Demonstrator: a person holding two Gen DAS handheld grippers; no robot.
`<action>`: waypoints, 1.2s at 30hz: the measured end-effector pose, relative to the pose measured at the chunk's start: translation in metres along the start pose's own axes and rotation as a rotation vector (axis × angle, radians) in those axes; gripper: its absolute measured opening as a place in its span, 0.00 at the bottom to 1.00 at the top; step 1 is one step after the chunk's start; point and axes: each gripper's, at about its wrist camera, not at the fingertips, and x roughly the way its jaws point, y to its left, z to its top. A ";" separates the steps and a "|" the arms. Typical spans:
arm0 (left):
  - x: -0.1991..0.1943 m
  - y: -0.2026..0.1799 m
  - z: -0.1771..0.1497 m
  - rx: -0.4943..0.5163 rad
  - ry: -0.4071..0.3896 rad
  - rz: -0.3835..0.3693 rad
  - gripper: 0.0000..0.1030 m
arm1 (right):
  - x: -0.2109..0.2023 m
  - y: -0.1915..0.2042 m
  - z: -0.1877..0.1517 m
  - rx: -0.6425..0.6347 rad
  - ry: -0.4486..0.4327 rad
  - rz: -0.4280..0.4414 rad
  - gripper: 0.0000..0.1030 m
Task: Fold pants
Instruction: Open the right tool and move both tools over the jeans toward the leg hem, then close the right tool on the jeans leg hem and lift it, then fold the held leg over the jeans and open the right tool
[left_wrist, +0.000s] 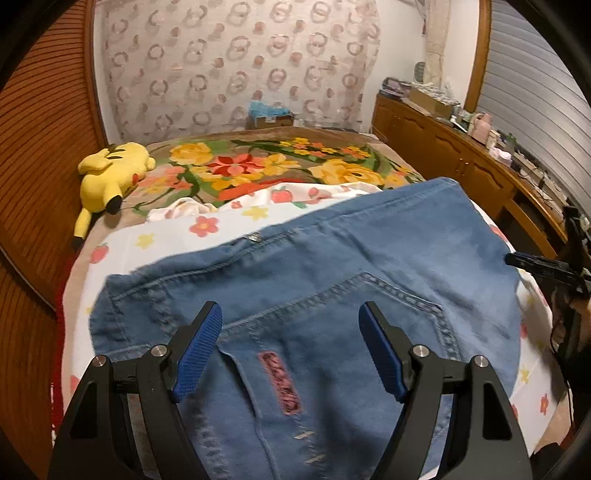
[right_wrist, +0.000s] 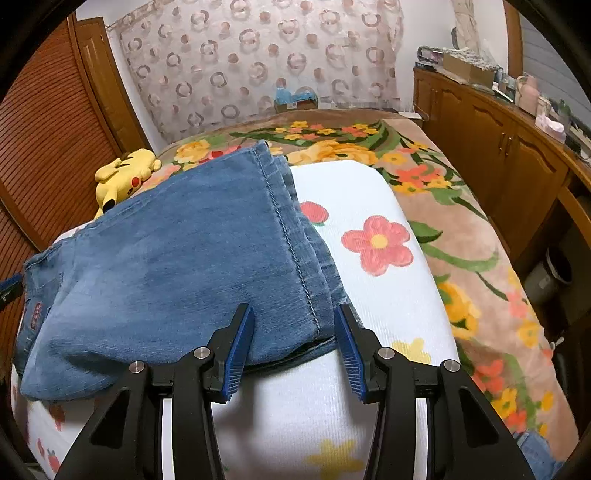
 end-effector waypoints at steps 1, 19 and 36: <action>0.000 -0.004 -0.001 0.000 0.001 -0.011 0.75 | 0.001 -0.001 0.000 -0.002 0.000 0.002 0.46; -0.019 -0.020 -0.018 0.006 -0.027 -0.043 0.75 | -0.048 0.037 0.015 -0.100 -0.166 0.169 0.09; -0.085 0.047 -0.047 -0.089 -0.117 0.059 0.75 | -0.067 0.212 0.018 -0.468 -0.197 0.547 0.08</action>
